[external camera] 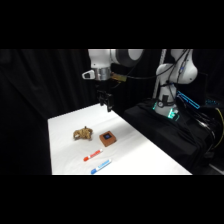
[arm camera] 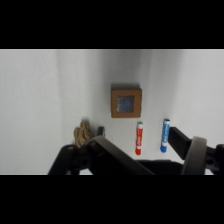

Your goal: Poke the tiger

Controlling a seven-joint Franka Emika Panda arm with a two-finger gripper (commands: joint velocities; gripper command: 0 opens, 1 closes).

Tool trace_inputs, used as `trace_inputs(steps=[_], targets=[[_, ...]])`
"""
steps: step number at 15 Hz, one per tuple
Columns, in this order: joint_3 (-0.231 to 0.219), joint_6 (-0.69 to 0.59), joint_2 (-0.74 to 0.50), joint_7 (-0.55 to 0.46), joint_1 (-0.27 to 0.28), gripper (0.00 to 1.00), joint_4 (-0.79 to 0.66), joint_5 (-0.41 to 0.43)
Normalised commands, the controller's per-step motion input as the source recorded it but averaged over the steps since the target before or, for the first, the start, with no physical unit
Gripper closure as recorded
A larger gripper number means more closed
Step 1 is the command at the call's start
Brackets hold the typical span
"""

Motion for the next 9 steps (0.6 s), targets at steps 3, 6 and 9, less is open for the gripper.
trace_inputs(steps=[3,6,9], targets=[[-0.002,0.03,0.11,0.02,-0.041,0.00,0.15,0.002],[-0.044,0.01,0.35,0.00,-0.084,0.00,0.46,0.014],[-0.065,-0.06,0.52,-0.05,-0.125,0.00,0.69,0.078]])
